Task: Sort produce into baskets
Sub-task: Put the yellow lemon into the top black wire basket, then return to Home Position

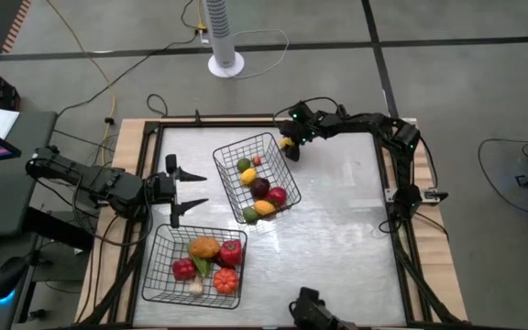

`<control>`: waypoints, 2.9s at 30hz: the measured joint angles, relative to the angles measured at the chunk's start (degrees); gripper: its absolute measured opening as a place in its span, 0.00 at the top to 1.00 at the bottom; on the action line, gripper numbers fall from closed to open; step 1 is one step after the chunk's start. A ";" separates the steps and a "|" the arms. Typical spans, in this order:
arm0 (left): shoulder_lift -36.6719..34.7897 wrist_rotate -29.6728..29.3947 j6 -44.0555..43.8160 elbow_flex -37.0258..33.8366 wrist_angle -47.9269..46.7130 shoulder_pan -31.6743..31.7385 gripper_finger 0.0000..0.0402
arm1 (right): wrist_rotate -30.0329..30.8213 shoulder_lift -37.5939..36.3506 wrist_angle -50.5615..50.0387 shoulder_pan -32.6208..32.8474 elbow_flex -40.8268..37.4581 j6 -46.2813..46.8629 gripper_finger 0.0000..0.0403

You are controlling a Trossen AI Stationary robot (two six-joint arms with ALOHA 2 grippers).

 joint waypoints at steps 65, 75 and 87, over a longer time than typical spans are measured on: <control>-21.61 2.87 7.33 -16.14 12.11 4.18 0.38 | 12.69 -42.02 6.95 28.11 -24.19 22.75 0.21; -30.64 6.77 3.33 -22.98 12.59 9.39 0.38 | 13.68 -60.67 19.61 29.24 -42.25 28.42 0.21; -32.65 7.92 -0.21 -31.27 18.80 15.79 0.38 | 19.01 -83.69 18.23 30.10 -55.29 28.03 0.21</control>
